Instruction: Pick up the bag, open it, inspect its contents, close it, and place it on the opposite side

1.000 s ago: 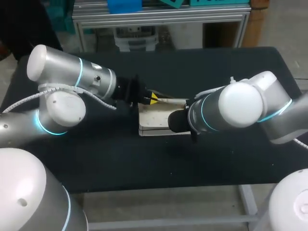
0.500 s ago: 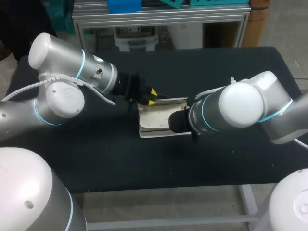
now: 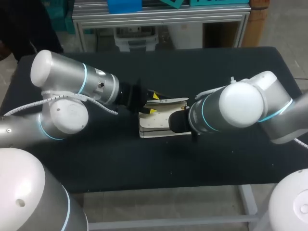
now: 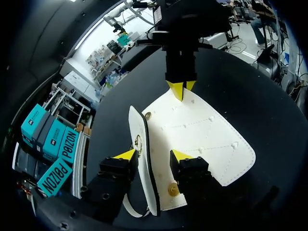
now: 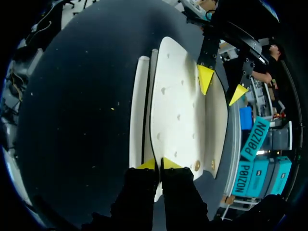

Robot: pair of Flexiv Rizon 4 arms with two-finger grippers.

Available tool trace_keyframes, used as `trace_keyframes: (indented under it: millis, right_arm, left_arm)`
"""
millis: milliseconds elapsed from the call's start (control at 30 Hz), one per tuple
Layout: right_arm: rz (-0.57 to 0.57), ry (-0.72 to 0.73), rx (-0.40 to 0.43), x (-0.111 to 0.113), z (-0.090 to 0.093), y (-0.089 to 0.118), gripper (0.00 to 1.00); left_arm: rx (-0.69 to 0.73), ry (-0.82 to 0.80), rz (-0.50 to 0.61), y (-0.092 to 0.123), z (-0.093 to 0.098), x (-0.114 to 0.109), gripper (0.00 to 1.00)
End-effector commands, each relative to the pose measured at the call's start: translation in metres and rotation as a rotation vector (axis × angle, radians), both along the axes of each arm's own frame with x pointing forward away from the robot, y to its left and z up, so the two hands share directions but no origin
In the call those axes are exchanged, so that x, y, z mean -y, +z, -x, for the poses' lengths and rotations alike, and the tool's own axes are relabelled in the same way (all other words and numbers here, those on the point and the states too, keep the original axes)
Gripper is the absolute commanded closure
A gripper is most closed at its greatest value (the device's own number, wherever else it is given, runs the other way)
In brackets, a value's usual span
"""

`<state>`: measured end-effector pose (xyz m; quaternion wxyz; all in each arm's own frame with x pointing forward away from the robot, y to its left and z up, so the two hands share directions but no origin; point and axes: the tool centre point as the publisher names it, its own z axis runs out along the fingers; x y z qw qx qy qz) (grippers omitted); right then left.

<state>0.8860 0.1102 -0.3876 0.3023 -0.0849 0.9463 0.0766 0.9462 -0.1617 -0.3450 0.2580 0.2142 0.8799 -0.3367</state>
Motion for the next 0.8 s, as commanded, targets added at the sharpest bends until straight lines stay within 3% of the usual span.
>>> trace_keyframes:
  millis: [33, 400, 533, 600, 800]
  right_arm:
    - [-0.072, -0.024, 0.299, 0.003, 0.002, -0.007, 1.0]
    - [-0.072, -0.024, 0.299, 0.003, 0.002, -0.007, 1.0]
    - [-0.072, -0.024, 0.299, 0.003, 0.002, -0.007, 1.0]
    - [-0.072, -0.024, 0.299, 0.003, 0.002, -0.007, 1.0]
    - [-0.072, -0.024, 0.299, 0.003, 0.002, -0.007, 1.0]
  left_arm:
    - [-0.013, 0.015, -0.014, -0.008, -0.017, 0.013, 0.54]
    - [-0.065, 0.068, -0.018, -0.011, -0.044, 0.012, 0.6]
    - [-0.086, 0.077, -0.02, -0.012, -0.048, 0.011, 0.83]
    - [-0.091, 0.076, -0.021, -0.012, -0.048, 0.01, 1.0]
    - [-0.126, 0.086, -0.043, -0.009, -0.046, 0.008, 1.0]
